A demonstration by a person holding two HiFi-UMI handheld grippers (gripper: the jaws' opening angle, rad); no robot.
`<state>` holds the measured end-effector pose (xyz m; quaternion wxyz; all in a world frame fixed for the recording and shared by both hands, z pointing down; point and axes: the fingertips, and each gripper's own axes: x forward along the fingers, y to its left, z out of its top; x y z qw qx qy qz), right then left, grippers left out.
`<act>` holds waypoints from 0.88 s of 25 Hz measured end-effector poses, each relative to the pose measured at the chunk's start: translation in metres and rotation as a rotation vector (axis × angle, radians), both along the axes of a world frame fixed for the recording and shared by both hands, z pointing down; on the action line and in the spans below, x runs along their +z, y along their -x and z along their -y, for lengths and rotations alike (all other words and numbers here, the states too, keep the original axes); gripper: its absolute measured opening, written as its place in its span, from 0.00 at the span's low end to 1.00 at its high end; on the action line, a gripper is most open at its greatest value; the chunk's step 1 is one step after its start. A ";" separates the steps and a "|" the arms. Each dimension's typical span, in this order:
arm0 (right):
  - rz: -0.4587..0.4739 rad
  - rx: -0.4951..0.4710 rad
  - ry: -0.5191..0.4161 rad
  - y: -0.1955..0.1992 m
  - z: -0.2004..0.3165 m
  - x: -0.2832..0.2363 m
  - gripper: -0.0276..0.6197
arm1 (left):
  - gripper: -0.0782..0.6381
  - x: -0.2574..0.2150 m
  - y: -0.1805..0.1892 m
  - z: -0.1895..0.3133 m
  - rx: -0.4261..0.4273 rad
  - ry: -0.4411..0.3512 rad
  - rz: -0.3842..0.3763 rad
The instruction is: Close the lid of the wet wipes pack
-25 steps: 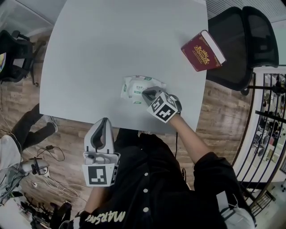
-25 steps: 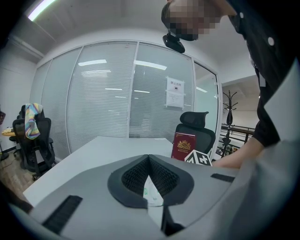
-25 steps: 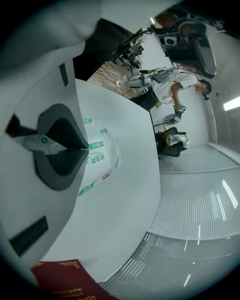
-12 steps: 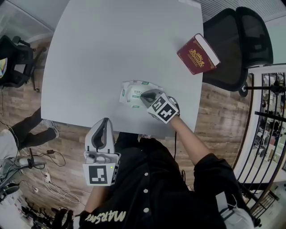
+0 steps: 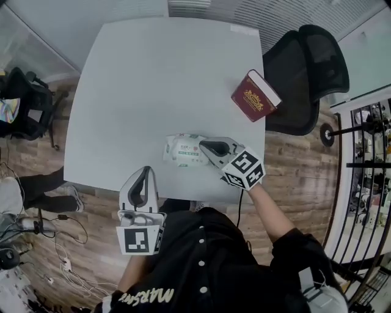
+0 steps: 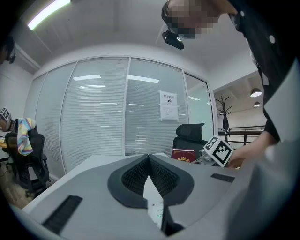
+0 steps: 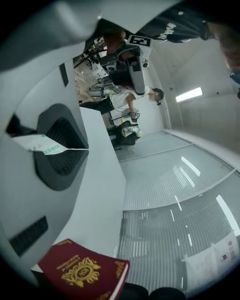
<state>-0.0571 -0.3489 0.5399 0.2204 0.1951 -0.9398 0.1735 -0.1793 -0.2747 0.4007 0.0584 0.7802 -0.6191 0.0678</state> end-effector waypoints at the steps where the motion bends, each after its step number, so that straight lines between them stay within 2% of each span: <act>1: 0.017 0.028 -0.023 -0.007 0.003 -0.012 0.09 | 0.12 -0.002 0.002 0.001 -0.009 -0.011 -0.002; 4: 0.058 0.109 -0.093 -0.026 0.012 -0.045 0.09 | 0.12 -0.009 0.010 0.002 -0.026 -0.040 0.003; 12: 0.113 0.239 -0.294 -0.066 0.013 -0.117 0.09 | 0.12 -0.032 0.021 0.013 -0.055 -0.114 0.014; 17: 0.182 0.330 -0.365 -0.088 0.011 -0.152 0.09 | 0.12 -0.045 0.025 0.018 -0.062 -0.132 0.001; 22: 0.282 0.470 -0.395 -0.115 0.004 -0.187 0.09 | 0.12 -0.047 0.030 0.020 -0.076 -0.127 -0.015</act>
